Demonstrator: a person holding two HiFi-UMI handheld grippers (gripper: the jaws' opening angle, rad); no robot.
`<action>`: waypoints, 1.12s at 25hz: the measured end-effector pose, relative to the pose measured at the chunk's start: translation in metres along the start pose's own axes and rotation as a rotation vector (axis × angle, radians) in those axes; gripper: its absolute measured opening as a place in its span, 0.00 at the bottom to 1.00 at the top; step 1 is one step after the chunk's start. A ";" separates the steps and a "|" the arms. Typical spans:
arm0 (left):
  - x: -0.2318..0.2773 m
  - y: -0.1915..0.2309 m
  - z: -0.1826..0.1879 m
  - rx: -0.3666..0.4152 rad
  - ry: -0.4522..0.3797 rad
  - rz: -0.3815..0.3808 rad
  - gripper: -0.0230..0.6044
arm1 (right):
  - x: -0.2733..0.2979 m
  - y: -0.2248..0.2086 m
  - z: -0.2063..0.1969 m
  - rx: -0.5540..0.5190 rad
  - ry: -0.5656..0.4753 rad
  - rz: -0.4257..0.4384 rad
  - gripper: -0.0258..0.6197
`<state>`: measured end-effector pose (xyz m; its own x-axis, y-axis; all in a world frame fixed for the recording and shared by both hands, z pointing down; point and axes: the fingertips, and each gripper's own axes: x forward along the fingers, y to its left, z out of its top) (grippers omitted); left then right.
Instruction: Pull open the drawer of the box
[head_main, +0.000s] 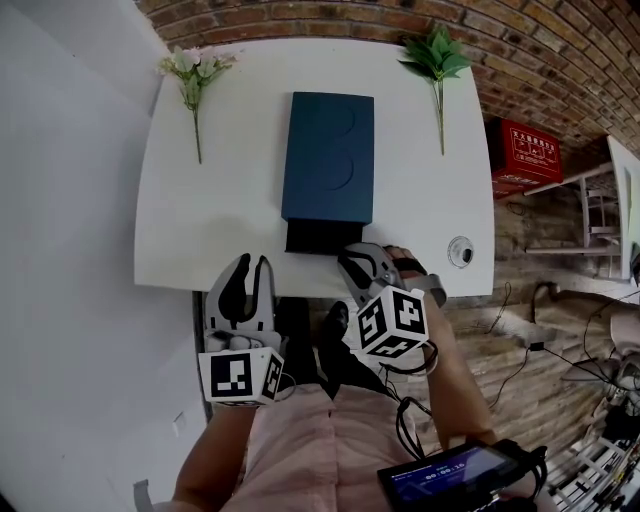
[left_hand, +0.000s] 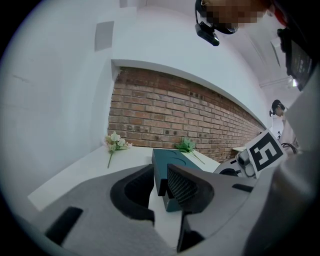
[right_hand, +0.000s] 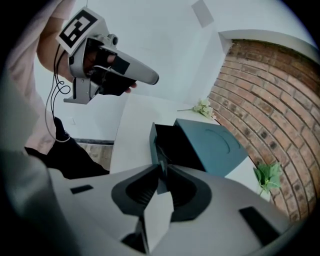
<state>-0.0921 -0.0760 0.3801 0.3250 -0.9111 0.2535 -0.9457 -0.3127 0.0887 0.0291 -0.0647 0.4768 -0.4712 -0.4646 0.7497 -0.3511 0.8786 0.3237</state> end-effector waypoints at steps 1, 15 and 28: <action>0.000 0.000 0.000 0.000 0.000 0.001 0.18 | 0.000 0.002 0.000 -0.001 -0.003 0.002 0.13; -0.003 -0.009 0.008 0.006 -0.011 0.000 0.18 | -0.008 0.017 -0.002 -0.014 -0.019 0.035 0.13; -0.007 -0.015 0.014 0.019 -0.021 0.001 0.18 | -0.014 0.028 -0.004 -0.027 -0.024 0.054 0.13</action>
<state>-0.0805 -0.0684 0.3632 0.3246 -0.9168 0.2328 -0.9458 -0.3169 0.0706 0.0293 -0.0331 0.4780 -0.5081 -0.4184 0.7529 -0.3027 0.9051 0.2987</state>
